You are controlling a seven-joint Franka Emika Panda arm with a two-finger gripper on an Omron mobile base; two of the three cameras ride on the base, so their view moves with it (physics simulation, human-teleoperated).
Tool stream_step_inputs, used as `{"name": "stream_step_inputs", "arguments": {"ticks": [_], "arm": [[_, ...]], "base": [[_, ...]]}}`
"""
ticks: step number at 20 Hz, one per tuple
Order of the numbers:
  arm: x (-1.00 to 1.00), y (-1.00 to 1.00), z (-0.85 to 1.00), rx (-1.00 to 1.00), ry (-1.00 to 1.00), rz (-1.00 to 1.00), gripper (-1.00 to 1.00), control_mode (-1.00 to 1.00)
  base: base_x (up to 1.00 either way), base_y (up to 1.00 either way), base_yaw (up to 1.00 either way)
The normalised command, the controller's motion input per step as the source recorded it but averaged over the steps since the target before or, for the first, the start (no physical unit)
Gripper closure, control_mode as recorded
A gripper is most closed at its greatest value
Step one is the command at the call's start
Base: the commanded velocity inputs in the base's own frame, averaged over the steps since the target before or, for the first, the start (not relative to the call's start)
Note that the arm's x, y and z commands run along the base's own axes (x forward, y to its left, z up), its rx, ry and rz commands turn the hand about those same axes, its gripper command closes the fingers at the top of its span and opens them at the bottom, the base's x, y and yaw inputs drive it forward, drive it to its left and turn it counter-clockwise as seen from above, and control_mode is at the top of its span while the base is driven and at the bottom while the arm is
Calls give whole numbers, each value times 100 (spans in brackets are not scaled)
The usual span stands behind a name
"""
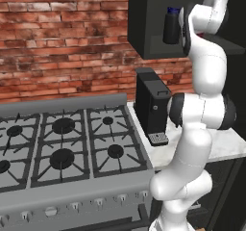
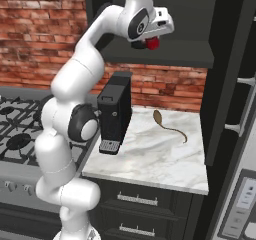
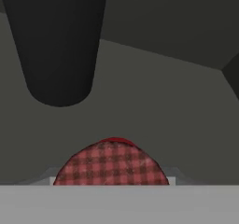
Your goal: Pick the yogurt and jam from the counter and place them in the cabinets closest to them.
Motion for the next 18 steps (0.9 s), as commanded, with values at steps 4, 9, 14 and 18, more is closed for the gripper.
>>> {"name": "stream_step_inputs", "arguments": {"ticks": [4,9,14,18], "arm": [[68,8,0,0,3,0,100,-100],[67,-6,0,0,11,4,100,-100],[39,-12,2,0,22,0,100,-100],[31,-6,0,0,17,0,100,-100]], "base": [[0,0,0],[0,0,0],[0,0,0],[0,0,0]]}}
